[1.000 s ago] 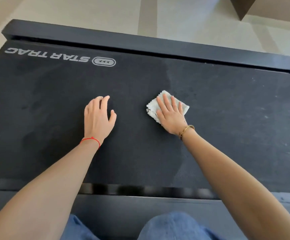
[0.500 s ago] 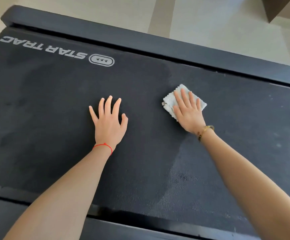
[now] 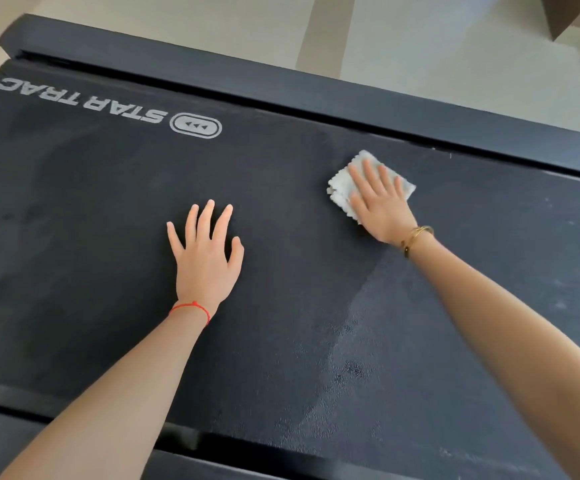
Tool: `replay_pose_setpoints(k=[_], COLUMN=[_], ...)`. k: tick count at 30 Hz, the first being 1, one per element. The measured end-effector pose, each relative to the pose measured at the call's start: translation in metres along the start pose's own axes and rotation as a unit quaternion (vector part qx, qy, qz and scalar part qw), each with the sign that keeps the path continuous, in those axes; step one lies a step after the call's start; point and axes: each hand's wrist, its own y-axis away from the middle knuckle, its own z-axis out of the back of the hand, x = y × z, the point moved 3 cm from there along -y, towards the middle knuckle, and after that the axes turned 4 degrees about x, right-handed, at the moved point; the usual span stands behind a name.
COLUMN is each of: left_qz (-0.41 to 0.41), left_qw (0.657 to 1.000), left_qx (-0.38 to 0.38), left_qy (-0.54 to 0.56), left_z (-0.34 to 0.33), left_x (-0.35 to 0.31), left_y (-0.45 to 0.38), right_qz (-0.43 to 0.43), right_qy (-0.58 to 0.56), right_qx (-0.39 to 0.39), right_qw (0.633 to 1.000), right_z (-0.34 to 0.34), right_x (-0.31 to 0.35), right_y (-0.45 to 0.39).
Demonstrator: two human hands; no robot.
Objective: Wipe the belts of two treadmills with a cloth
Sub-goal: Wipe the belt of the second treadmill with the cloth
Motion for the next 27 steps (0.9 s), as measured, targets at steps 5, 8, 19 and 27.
replay_pose_setpoints(k=[5, 8, 19, 27], left_qz=[0.004, 0.001, 0.001, 0.000], left_qw=[1.000, 1.000, 1.000, 1.000], left_qx=[0.002, 0.001, 0.006, 0.001], left_qy=[-0.006, -0.008, -0.016, -0.020], left_z=[-0.002, -0.002, -0.002, -0.001], left_x=[-0.001, -0.001, 0.000, 0.000], left_y=[-0.002, -0.002, -0.003, -0.002], right_qz=[-0.133, -0.077, -0.092, 0.024], right_qy=[-0.066, -0.054, -0.033, -0.015], right_qx=[0.001, 0.002, -0.006, 0.007], right_qw=[0.989, 0.996, 0.995, 1.000], right_z=[0.016, 0.009, 0.024, -0.004], right_x=[-0.009, 0.039, -0.016, 0.086], right_y=[-0.064, -0.083, -0.083, -0.069])
